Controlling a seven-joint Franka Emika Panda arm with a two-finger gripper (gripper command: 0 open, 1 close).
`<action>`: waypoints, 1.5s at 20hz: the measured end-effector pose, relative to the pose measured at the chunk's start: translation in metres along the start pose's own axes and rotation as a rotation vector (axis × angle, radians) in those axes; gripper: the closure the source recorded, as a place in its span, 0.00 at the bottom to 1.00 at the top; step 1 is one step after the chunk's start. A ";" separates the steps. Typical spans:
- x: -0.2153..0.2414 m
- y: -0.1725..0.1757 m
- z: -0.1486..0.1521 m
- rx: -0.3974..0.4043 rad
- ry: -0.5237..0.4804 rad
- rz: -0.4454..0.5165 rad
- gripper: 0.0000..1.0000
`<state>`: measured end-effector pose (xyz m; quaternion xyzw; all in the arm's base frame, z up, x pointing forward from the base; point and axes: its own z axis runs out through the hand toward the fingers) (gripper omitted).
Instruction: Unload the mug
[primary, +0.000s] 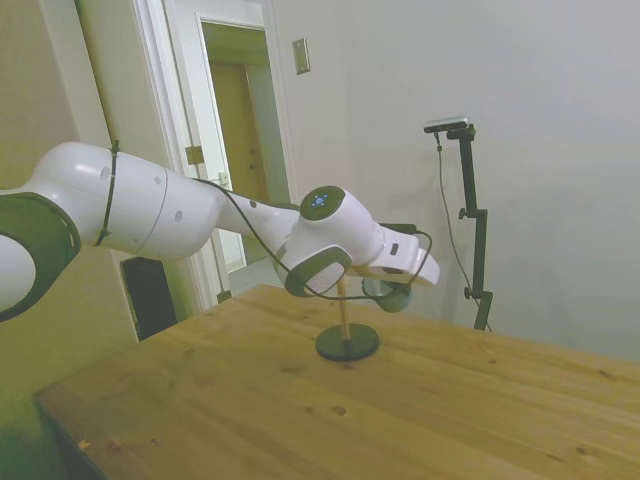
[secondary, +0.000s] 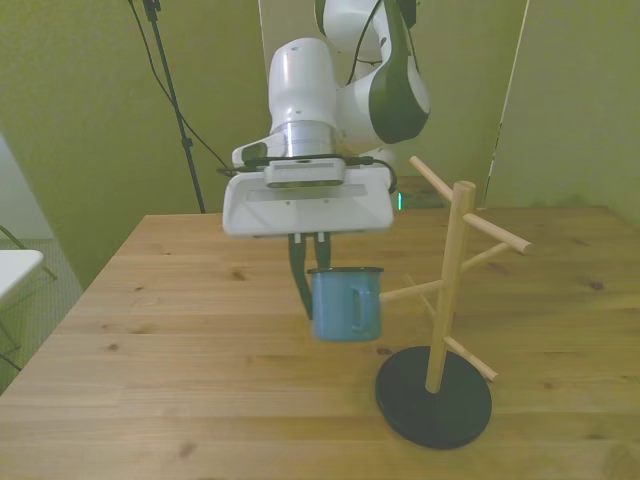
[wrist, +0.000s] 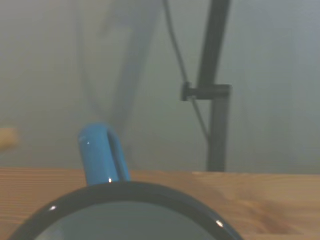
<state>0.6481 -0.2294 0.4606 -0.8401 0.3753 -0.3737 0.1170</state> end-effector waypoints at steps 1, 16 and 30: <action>0.008 0.016 0.000 -0.038 0.014 0.011 1.00; -0.119 0.034 -0.085 -0.242 -0.371 -0.094 1.00; -0.190 0.023 -0.051 -0.306 -0.508 -0.110 1.00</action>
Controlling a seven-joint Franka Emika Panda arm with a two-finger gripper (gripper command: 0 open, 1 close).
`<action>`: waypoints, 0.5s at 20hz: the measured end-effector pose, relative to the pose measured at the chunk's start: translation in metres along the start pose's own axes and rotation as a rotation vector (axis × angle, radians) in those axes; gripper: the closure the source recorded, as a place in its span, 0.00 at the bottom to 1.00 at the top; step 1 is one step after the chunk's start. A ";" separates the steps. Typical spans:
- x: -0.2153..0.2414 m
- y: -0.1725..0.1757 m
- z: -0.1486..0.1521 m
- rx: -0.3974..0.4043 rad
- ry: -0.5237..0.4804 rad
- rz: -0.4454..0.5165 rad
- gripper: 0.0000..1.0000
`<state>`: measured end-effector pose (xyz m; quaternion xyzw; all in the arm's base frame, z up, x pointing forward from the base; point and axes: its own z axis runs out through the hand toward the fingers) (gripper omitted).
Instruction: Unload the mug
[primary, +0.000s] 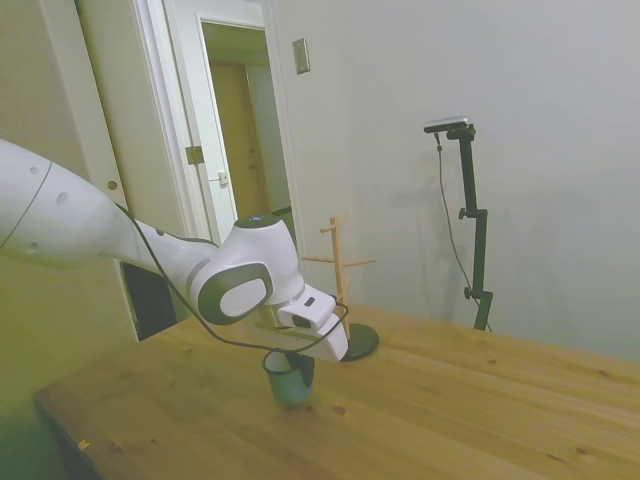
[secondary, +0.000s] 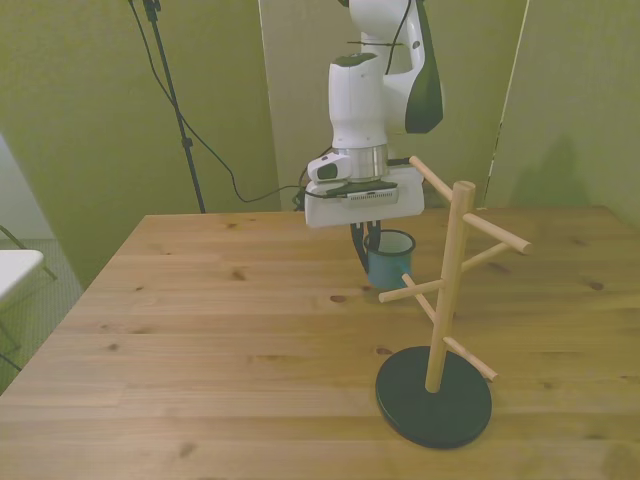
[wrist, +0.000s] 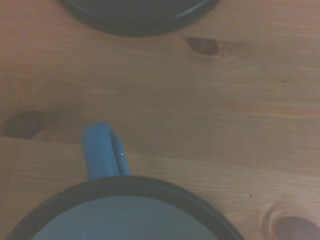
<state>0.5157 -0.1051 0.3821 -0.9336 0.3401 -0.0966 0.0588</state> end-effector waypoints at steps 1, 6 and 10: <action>0.000 0.000 0.004 -0.004 -0.006 0.001 1.00; -0.001 0.002 0.012 -0.012 -0.019 0.003 1.00; 0.000 0.004 0.012 -0.012 -0.019 0.012 0.00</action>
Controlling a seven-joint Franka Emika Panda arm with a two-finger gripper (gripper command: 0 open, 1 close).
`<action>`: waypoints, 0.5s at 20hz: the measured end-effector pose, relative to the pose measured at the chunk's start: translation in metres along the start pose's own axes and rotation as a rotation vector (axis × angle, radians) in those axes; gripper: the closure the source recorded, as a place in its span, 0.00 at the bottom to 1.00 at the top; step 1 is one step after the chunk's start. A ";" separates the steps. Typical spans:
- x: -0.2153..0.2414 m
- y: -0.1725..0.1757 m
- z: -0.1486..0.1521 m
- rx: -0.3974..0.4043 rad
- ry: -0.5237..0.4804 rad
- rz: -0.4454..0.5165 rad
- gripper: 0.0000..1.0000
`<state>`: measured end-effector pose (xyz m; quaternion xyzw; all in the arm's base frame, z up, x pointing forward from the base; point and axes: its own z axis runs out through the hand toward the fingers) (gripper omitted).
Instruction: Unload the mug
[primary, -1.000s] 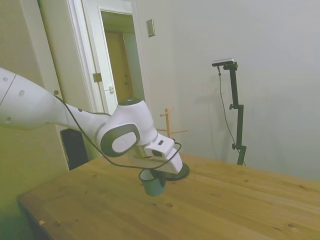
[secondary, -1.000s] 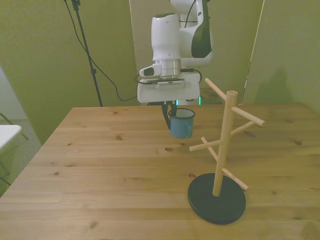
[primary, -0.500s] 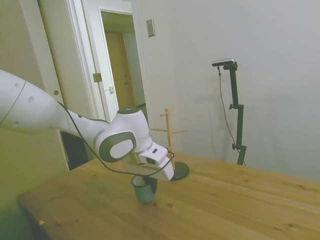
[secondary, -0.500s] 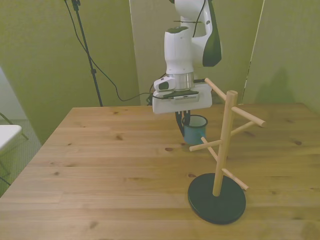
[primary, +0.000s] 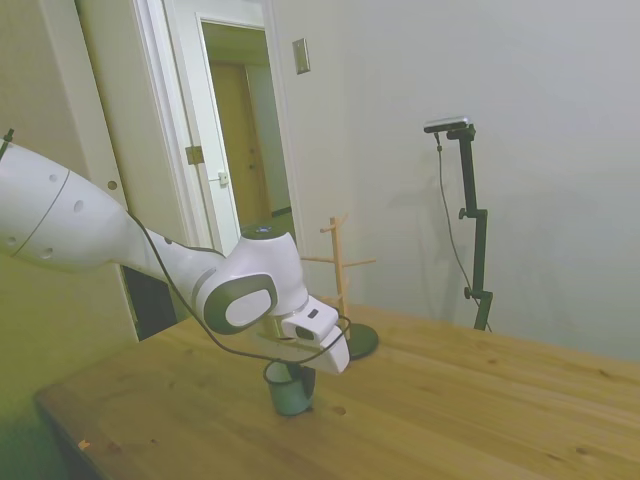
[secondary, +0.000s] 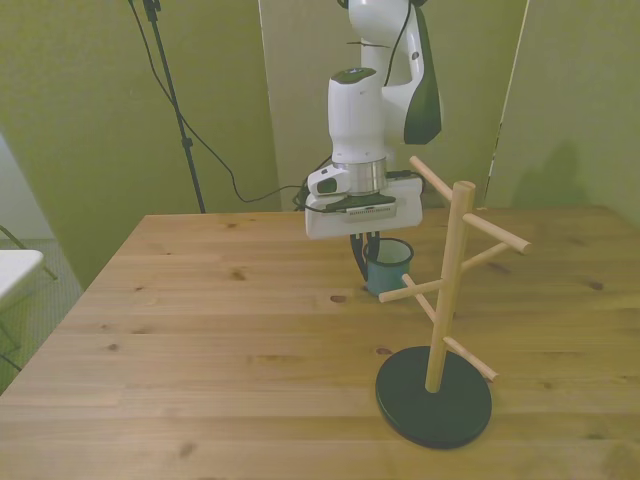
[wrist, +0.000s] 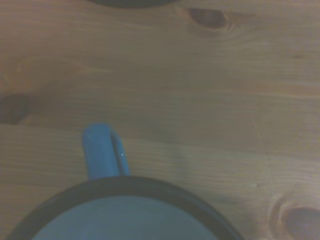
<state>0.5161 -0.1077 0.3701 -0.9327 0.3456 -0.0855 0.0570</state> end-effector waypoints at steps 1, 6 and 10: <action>0.000 0.001 0.000 0.000 0.000 0.003 0.00; 0.000 0.001 0.000 -0.001 -0.001 0.017 0.00; 0.001 0.002 -0.002 -0.001 -0.001 0.019 0.00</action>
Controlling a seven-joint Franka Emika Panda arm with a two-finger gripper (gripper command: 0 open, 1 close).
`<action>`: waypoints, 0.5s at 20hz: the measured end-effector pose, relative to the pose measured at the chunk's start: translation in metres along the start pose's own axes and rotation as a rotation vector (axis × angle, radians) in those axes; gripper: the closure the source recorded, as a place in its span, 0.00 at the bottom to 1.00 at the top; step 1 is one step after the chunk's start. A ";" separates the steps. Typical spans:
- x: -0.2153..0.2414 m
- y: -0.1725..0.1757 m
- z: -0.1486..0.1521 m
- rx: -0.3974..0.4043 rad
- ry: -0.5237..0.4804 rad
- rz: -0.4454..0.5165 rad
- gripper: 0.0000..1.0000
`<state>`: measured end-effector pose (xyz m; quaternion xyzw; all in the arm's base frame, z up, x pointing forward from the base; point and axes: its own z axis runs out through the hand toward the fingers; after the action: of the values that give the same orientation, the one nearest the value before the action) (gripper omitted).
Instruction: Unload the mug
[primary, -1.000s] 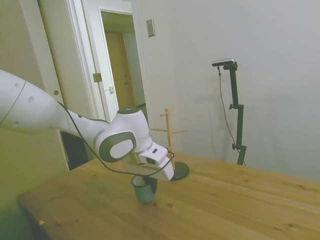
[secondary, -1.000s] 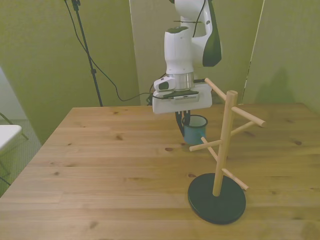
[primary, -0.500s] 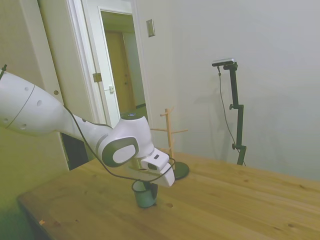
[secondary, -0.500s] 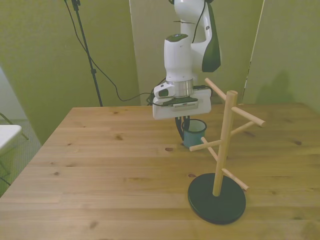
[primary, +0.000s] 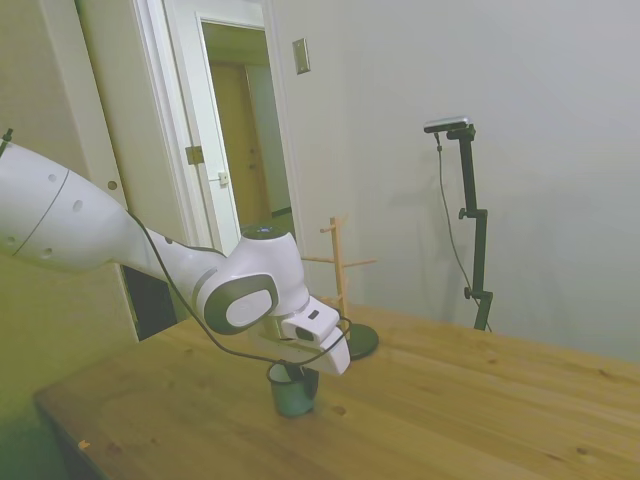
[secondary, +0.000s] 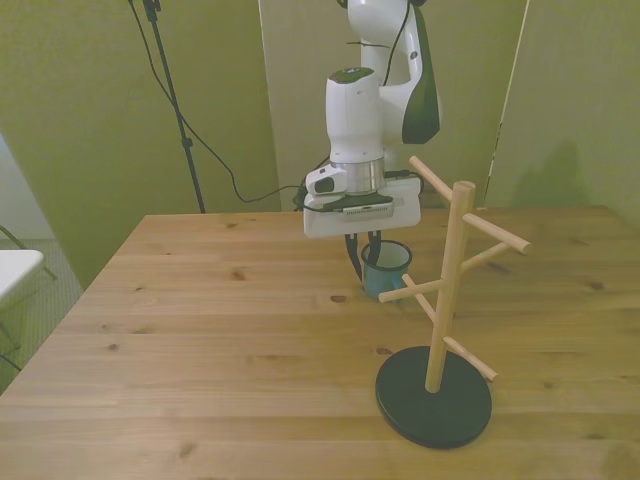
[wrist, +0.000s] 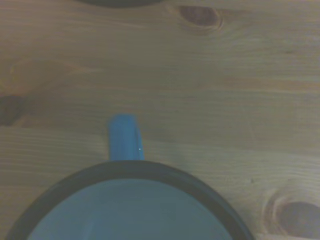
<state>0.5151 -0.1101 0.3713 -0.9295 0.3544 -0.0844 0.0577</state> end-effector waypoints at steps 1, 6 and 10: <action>0.001 0.001 -0.001 0.001 0.002 0.002 0.00; 0.004 0.002 -0.014 0.015 0.024 0.007 0.00; 0.004 0.000 -0.036 0.037 0.053 0.003 0.00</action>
<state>0.5108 -0.1139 0.4069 -0.9252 0.3554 -0.1157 0.0655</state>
